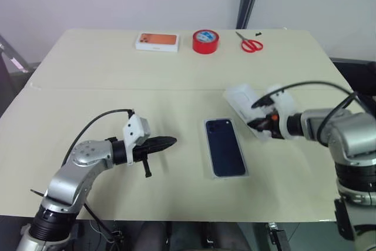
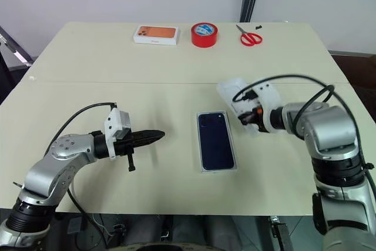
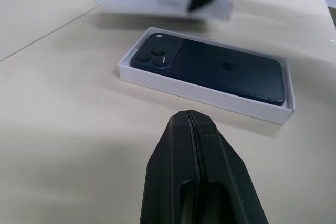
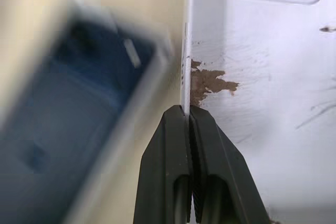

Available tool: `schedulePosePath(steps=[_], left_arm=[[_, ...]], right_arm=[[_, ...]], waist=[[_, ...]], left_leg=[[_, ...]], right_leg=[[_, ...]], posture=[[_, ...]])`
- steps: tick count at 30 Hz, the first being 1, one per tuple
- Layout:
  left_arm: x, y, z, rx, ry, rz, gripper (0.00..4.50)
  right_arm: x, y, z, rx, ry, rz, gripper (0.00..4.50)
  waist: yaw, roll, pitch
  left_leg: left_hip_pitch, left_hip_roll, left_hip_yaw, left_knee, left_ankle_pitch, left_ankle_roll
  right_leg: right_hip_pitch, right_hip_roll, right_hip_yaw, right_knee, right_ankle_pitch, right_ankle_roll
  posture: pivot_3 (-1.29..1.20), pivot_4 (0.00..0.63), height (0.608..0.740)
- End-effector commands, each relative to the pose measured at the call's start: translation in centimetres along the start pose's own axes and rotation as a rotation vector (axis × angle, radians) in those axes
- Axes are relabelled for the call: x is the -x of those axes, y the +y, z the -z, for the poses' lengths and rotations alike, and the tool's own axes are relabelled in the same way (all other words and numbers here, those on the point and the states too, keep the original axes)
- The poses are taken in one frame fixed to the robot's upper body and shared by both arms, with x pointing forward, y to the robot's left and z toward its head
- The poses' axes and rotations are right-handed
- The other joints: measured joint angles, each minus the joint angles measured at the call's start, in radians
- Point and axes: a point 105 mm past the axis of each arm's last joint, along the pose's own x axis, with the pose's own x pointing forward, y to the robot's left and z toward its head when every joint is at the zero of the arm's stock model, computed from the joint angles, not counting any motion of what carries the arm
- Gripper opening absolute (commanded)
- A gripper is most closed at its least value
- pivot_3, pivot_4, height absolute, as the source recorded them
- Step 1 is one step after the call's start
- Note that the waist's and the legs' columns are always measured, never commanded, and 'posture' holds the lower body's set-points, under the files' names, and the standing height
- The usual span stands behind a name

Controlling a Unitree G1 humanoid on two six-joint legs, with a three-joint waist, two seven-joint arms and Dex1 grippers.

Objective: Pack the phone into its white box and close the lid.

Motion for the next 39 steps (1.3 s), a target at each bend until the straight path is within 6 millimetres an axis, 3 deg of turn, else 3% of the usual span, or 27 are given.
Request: schedulePosePath(steps=[1, 6, 8, 11, 14, 19, 24, 33, 35, 39], left_arm=[[0.9, 1.8, -1.1, -0.011, -0.057, -0.092, 0.00], [1.9, 5.0, -1.9, -0.013, -0.100, -0.240, 0.00], [2.3, 6.1, -2.6, -0.009, -0.125, -0.288, 0.00], [2.2, 6.3, -2.9, -0.029, -0.113, -0.281, 0.00], [1.5, 5.7, -2.5, -0.048, -0.082, -0.246, 0.00], [-0.9, 3.7, -1.3, -0.056, -0.041, -0.150, 0.00], [-3.0, 2.3, -0.7, -0.072, -0.023, -0.086, 0.00], [-1.6, 3.9, -1.9, -0.051, -0.077, -0.138, 0.00], [-1.2, 4.3, -2.1, -0.048, -0.083, -0.150, 0.00], [-0.9, 4.3, -2.1, -0.047, -0.080, -0.152, 0.00]], right_arm=[[1.7, 3.1, -2.8, -0.075, -0.192, -0.278, 0.06], [1.4, 8.2, -1.7, -0.196, -0.223, -0.654, 0.06], [1.2, 10.3, -0.5, -0.290, -0.205, -0.727, 0.06], [0.1, 12.1, 2.0, -0.456, -0.141, -0.739, 0.06], [-1.3, 12.6, 3.9, -0.566, -0.118, -0.682, 0.06], [-3.2, 12.4, 5.4, -0.723, -0.120, -0.551, 0.06], [-3.6, 12.4, 4.8, -0.748, -0.145, -0.501, 0.06], [-3.1, 14.4, 1.8, -0.727, -0.251, -0.577, 0.06], [-3.2, 14.7, 1.7, -0.736, -0.253, -0.584, 0.06], [-4.0, 14.2, 3.5, -0.813, -0.200, -0.528, 0.06]], waist=[[0.005, 0.000, 0.000], [0.008, 0.000, 0.000], [0.007, 0.000, 0.000], [0.001, -0.001, 0.000], [-0.012, 0.000, 0.000], [-0.021, -0.001, 0.000], [-0.018, -0.001, -0.001], [-0.023, -0.001, -0.001], [-0.021, -0.001, -0.001], [-0.018, -0.001, -0.001]], left_leg=[[0.000, 0.000, 0.000, 0.000, 0.000, 0.000], [-0.001, 0.000, 0.000, 0.000, -0.001, 0.001], [-0.001, 0.000, 0.000, 0.000, -0.001, 0.001], [-0.001, 0.000, 0.000, 0.000, -0.001, 0.001], [0.000, 0.000, 0.002, 0.001, -0.001, 0.002], [0.001, 0.001, 0.001, 0.001, -0.001, 0.002], [0.001, 0.001, 0.000, 0.001, -0.001, 0.002], [0.001, 0.001, 0.000, 0.001, -0.001, 0.002], [0.001, 0.001, 0.000, 0.001, -0.001, 0.002], [0.001, 0.001, 0.000, 0.001, -0.001, 0.002]], right_leg=[[0.000, 0.000, 0.000, 0.000, 0.000, 0.000], [0.001, -0.001, -0.001, -0.001, 0.000, 0.000], [0.001, -0.001, -0.001, -0.001, 0.000, 0.000], [0.001, -0.001, -0.001, -0.001, 0.000, 0.000], [0.001, 0.000, 0.000, 0.000, 0.000, 0.000], [0.002, 0.000, 0.000, 0.000, 0.000, 0.000], [0.003, 0.000, 0.000, 0.000, 0.000, 0.000], [0.002, 0.001, 0.000, 0.000, 0.000, 0.000], [0.002, 0.000, 0.000, 0.000, 0.000, 0.000], [0.002, 0.000, 0.000, -0.001, 0.000, 0.000]], posture=[[0.00, 0.150, 0.740], [0.00, 0.150, 0.740], [0.00, 0.150, 0.740], [0.00, 0.150, 0.740], [0.00, 0.150, 0.740], [0.00, 0.150, 0.740], [0.00, 0.150, 0.740], [0.00, 0.150, 0.740], [0.00, 0.150, 0.740], [0.00, 0.150, 0.740]])
